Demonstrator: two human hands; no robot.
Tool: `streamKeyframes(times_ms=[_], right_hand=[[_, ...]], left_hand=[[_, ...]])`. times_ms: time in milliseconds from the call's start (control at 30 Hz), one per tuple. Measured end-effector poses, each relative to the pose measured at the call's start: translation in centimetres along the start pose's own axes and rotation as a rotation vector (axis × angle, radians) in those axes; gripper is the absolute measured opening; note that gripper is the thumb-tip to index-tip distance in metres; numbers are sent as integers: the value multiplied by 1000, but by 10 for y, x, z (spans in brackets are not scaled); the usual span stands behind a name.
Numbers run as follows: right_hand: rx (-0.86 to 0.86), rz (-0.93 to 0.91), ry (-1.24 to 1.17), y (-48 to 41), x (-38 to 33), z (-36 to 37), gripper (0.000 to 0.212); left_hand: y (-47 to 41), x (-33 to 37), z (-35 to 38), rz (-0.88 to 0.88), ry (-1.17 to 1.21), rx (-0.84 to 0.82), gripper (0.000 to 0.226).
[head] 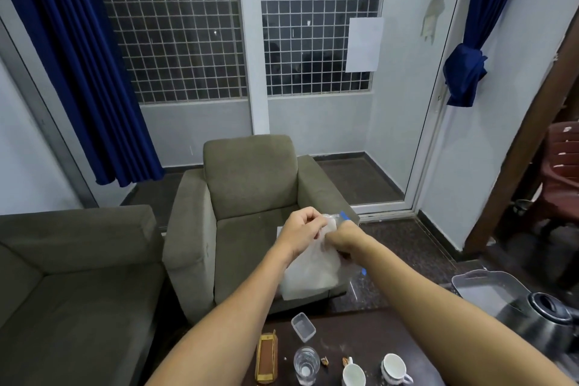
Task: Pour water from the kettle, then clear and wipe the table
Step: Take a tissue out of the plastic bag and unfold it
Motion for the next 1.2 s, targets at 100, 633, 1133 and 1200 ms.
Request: streamKeyframes(times_ms=[100, 633, 1133, 1200], right_hand=[[-12, -29, -77, 0, -7, -5, 23], [-189, -143, -272, 1, -19, -16, 17], [-112, -62, 238, -20, 23, -106, 22], [-92, -54, 284, -28, 26, -126, 24]], left_hand=[[-1, -5, -9, -1, 0, 63, 35], [-14, -91, -28, -373, 272, 271, 25], [-32, -169, 46, -460, 277, 401, 20], [-37, -182, 56, -485, 285, 417, 18]])
Point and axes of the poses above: each hand's wrist, its own y-axis away from the middle knuckle, its own z-axis out of the palm, x = y × z, the point moved 4 cm from there along -y, towards the middle knuckle, and after that the axes turned 2 degrees about -y, right-handed, at the moved point
